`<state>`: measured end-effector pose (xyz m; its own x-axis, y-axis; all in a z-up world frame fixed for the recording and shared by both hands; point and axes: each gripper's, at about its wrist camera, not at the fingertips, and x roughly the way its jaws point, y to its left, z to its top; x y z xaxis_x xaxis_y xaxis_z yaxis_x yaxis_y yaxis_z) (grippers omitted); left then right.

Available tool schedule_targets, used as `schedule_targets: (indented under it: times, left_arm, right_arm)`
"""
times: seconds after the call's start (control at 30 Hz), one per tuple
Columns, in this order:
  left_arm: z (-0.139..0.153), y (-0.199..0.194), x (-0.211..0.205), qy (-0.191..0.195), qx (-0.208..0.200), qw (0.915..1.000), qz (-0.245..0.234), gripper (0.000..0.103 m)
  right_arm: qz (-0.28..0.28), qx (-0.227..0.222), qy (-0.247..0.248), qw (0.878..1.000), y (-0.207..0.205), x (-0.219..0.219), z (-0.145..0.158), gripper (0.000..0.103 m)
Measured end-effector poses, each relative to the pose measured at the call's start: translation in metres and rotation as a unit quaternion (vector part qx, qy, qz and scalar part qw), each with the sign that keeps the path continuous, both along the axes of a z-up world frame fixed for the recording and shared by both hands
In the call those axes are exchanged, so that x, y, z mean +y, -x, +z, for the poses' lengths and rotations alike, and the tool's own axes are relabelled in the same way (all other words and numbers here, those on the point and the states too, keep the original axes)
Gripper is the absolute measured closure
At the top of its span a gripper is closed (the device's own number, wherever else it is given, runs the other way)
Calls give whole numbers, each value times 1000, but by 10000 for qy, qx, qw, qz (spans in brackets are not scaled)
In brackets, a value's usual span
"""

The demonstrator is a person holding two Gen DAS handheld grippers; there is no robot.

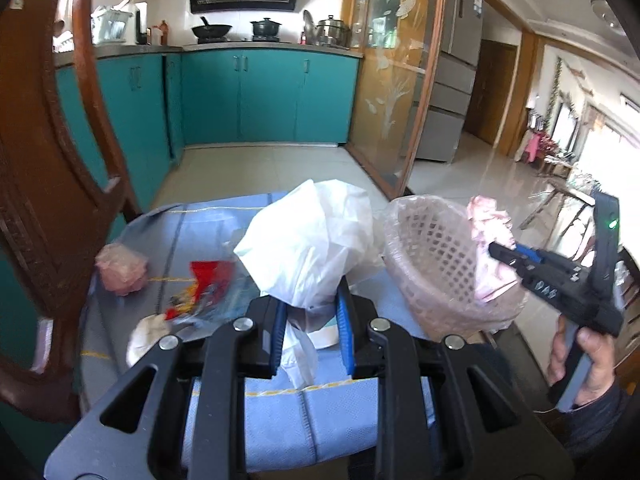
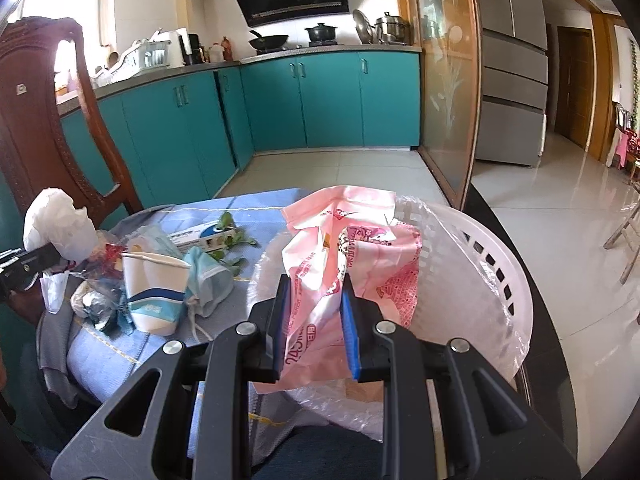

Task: Collect trash
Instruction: 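Carry the pink bag over the basket and open the right tool, then grasp the white paper cup with blue stripe using the right tool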

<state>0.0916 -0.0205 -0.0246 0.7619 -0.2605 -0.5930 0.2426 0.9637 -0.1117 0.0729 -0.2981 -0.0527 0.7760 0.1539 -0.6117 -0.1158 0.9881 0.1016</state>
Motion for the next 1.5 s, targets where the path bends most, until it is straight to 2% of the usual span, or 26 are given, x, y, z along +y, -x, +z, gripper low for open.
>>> schedule_targets:
  times: [0.17,0.33,0.4,0.47,0.5,0.53,0.6,0.63,0.67,0.8,0.87,0.97,1.07,1.2,1.3,1.37,1.5]
  left_arm:
    - [0,-20,-27,109,64,9994,-337,80]
    - [-14,-46,-65,219,305,9966,-739,80]
    - [-17,-58,-86,297,412,9945,-916,80]
    - [-18,-67,-105,310,442,9923,-1113,80]
    - [-18,-70,-115,313,457,9908,-1232,80]
    - [-19,-74,-124,299,473,9893,-1346,78]
    - [-22,-79,-145,263,536,9852,-1606,66]
    - [-24,-81,-152,272,570,9837,-1686,50]
    - [-25,-81,-155,281,574,9833,-1704,40]
    - [-29,-73,-142,110,500,9892,-1376,33]
    - [-25,-68,-118,-38,368,9942,-1007,31]
    - [-22,-52,-66,-310,73,9994,-140,31]
    - [-26,-39,-7,-344,173,9973,630,32]
    - [-30,-20,57,-363,455,9888,1374,32]
    - [-30,-10,77,-421,571,9841,1628,32]
    - [-34,-6,86,-403,666,9836,1627,31]
    - [-40,0,87,-425,770,9852,1470,30]
  right_arm:
    - [-218,201,-478,9984,-11,-24,-7,78]
    - [-494,706,-334,9957,-33,-39,-30,76]
    - [-613,824,-752,9919,-35,-54,-32,64]
    - [-755,695,-1043,9892,-28,-66,-26,39]
    - [-907,531,-1102,9883,-20,-73,-18,34]
    - [-996,417,-1094,9881,-15,-77,-12,31]
    - [-1140,266,-1031,9878,-4,-85,-2,30]
    - [-1218,204,-991,9874,3,-88,2,30]
    - [-1254,160,-969,9872,9,-91,4,30]
    - [-1246,-26,-782,9891,28,-91,12,25]
    - [-1073,-162,-647,9920,32,-81,15,22]
    - [-388,-352,-430,9977,34,-42,18,19]
    - [512,-265,-539,9969,25,8,15,19]
    - [1321,99,-718,9886,0,77,-10,19]
    - [1398,474,-657,9869,-25,118,-36,19]
    - [1372,756,-671,9854,-34,134,-49,19]
    - [1289,923,-627,9854,-41,143,-57,19]
